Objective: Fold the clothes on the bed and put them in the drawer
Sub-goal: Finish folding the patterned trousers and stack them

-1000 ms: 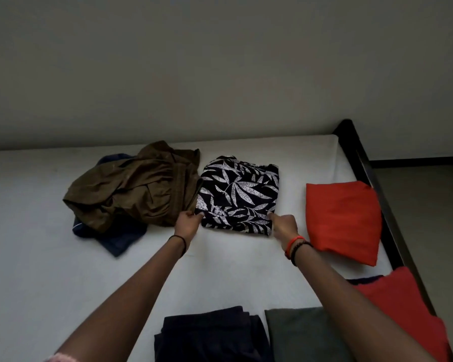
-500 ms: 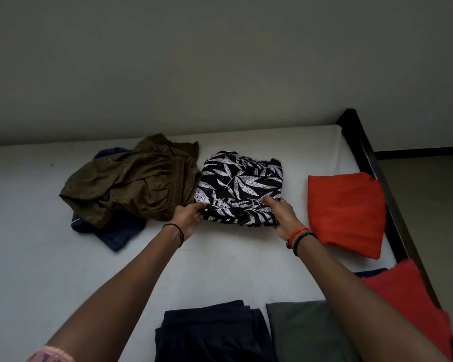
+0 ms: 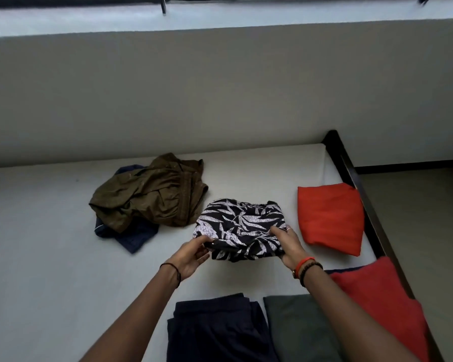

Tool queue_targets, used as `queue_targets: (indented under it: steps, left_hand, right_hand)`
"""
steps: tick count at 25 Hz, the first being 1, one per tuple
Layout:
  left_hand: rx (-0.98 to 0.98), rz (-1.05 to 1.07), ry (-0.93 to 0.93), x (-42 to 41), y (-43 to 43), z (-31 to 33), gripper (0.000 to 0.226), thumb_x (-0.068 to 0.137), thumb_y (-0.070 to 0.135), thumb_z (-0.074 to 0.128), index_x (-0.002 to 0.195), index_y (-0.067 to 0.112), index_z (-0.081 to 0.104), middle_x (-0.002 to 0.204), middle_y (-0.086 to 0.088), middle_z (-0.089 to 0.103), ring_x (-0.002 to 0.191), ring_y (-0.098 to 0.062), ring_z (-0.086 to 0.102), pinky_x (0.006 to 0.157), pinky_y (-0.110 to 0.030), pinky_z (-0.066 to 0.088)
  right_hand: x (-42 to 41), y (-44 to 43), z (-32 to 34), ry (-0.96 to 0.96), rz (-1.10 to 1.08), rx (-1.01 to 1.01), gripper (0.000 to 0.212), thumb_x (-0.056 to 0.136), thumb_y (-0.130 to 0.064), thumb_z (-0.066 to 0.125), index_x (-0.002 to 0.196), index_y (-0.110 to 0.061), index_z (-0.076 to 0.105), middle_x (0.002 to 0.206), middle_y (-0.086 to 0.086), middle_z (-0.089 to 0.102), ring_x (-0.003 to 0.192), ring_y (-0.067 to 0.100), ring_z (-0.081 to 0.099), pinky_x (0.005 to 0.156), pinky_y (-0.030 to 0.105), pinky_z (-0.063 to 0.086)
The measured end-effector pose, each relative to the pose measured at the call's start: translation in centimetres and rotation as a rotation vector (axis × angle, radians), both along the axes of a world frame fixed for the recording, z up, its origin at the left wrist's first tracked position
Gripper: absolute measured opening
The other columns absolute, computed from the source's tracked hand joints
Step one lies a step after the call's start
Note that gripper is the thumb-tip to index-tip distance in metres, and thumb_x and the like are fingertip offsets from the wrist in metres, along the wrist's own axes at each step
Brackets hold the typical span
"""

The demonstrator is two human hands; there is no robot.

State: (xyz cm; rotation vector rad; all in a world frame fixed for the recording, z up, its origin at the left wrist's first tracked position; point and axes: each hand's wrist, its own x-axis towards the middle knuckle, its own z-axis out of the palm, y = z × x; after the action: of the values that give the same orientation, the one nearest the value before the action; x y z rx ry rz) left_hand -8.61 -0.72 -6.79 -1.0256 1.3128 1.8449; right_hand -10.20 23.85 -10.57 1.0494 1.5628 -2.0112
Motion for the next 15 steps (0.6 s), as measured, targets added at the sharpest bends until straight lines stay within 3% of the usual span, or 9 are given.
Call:
queue_targets:
  steps: [3, 8, 11, 13, 15]
  left_hand:
    - [0.025, 0.015, 0.016, 1.9, 0.1, 1.4, 0.011, 0.086, 0.014, 0.056, 0.076, 0.017, 0.052, 0.074, 0.000, 0.053, 0.073, -0.015, 0.051, 0.082, -0.033, 0.043]
    - [0.085, 0.259, 0.091, 5.2, 1.4, 3.9, 0.029, 0.089, 0.002, 0.040, 0.062, 0.013, 0.042, 0.065, -0.002, 0.045, 0.059, -0.013, 0.045, 0.061, -0.024, 0.042]
    - [0.063, 0.267, 0.095, 9.4, 1.2, 5.3, 0.031, 0.091, 0.003, 0.043, 0.061, 0.013, 0.044, 0.056, 0.002, 0.049, 0.054, -0.010, 0.049, 0.057, -0.023, 0.045]
    - [0.071, 0.283, 0.065, 13.5, 0.4, 5.6, 0.030, 0.093, 0.004, 0.044, 0.064, 0.011, 0.050, 0.060, -0.001, 0.055, 0.060, -0.014, 0.054, 0.060, -0.028, 0.049]
    - [0.053, 0.276, 0.034, 18.2, -0.5, 5.8, 0.031, 0.093, 0.000, 0.045, 0.065, 0.007, 0.057, 0.068, -0.008, 0.059, 0.062, -0.018, 0.059, 0.058, -0.029, 0.052]
  right_hand:
    - [1.3, -0.1, 1.4, 0.012, 0.017, -0.025, 0.038, 0.078, -0.004, 0.058, 0.116, -0.007, 0.056, 0.110, 0.018, 0.069, 0.096, 0.034, 0.067, 0.082, 0.049, 0.054]
    - [4.7, -0.8, 4.9, 0.055, 0.013, -0.115, 0.030, 0.082, 0.004, 0.052, 0.107, -0.013, 0.055, 0.097, 0.013, 0.069, 0.080, 0.027, 0.067, 0.068, 0.037, 0.058]
    - [8.6, -1.1, 6.5, 0.075, 0.050, -0.125, 0.033, 0.080, 0.003, 0.055, 0.109, -0.014, 0.056, 0.101, 0.016, 0.068, 0.091, 0.031, 0.066, 0.082, 0.046, 0.055]
    - [12.2, -1.4, 7.1, 0.098, 0.092, -0.122, 0.042, 0.076, -0.002, 0.060, 0.117, -0.012, 0.055, 0.109, 0.018, 0.068, 0.102, 0.035, 0.065, 0.091, 0.051, 0.053]
    - [16.1, -1.9, 7.8, 0.095, 0.137, -0.146, 0.057, 0.066, -0.010, 0.068, 0.121, -0.013, 0.054, 0.111, 0.016, 0.069, 0.103, 0.032, 0.066, 0.087, 0.045, 0.055]
